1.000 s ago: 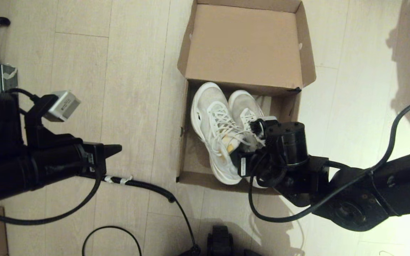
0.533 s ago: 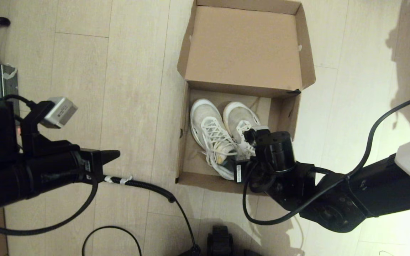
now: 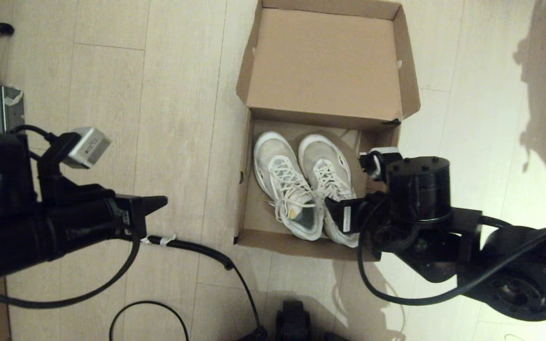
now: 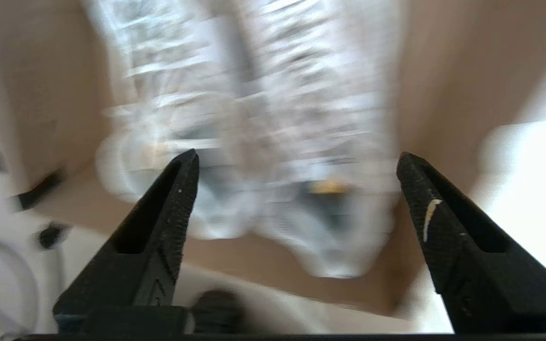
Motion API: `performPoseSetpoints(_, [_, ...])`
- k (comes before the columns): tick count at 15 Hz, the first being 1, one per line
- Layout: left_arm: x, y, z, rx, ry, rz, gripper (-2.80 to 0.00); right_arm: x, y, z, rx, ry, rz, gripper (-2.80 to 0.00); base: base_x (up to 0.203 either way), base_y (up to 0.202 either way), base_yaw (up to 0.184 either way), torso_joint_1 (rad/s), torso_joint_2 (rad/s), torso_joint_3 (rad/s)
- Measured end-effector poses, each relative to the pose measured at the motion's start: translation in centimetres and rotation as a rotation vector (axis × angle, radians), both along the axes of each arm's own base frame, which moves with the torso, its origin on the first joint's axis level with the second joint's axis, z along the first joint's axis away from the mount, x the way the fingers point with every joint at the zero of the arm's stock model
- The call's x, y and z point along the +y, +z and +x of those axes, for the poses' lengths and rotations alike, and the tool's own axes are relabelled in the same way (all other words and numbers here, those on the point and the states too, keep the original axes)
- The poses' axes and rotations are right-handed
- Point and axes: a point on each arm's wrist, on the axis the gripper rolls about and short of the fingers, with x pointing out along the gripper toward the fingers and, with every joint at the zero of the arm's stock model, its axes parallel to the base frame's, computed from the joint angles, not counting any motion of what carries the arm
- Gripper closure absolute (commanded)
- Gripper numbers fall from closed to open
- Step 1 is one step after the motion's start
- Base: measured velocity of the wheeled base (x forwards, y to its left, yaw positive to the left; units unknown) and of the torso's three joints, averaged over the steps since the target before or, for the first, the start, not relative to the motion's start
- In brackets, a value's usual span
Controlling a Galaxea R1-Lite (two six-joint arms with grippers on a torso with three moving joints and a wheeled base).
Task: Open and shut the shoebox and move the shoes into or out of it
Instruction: Put the shoes into the shoe box, then close the shoe box
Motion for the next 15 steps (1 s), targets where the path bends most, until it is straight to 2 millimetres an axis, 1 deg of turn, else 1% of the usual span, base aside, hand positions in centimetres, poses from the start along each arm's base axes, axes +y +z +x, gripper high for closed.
performPoseSetpoints(1, [-0.4,-0.1,0.9,-0.019,-0.004,-0.004,0.0,-1.4,0.7,-0.1,-0.019,-0.029,-0.021,-2.8,0.0,0.0,0.0,0.0,0.0,0.0])
performPoseSetpoints(2, [-0.9,-0.3,2.1,-0.044,-0.008,-0.008,0.0,-2.8,1.5,-0.3,-0.036,-0.058,-0.046,0.0,0.0,0.0,0.0,0.0,0.0,0.0])
performPoseSetpoints(3, [-1.4,-0.3,3.6,-0.075,-0.008,-0.014,0.0,-4.0,2.2,-0.4,-0.044,-0.086,-0.07,0.0,0.0,0.0,0.0,0.0,0.0,0.0])
performPoseSetpoints(5, [-2.3,-0.1,6.4,-0.127,-0.004,-0.028,0.0,-6.1,2.7,-0.7,-0.018,-0.142,-0.113,0.0,0.0,0.0,0.0,0.0,0.0,0.0])
performPoseSetpoints(7, [-2.9,-0.2,9.1,-0.173,0.017,-0.042,0.0,-7.6,2.8,-0.2,-0.017,-0.201,-0.105,0.0,0.0,0.0,0.0,0.0,0.0,0.0])
performPoseSetpoints(10, [-3.8,-0.3,12.8,-0.295,0.036,-0.08,0.0,-9.2,3.3,2.6,-0.065,-0.289,-0.071,0.0,0.0,0.0,0.0,0.0,0.0,0.0])
performPoseSetpoints(13, [-4.9,-0.1,16.2,-0.399,0.093,-0.111,0.0,-10.4,3.8,6.5,-0.133,-0.371,-0.033,0.0,0.0,0.0,0.0,0.0,0.0,0.0])
performPoseSetpoints(15, [-5.7,-0.3,18.0,-0.441,0.125,-0.127,0.0,-11.9,3.6,9.3,-0.15,-0.427,-0.015,0.0,0.0,0.0,0.0,0.0,0.0,0.0])
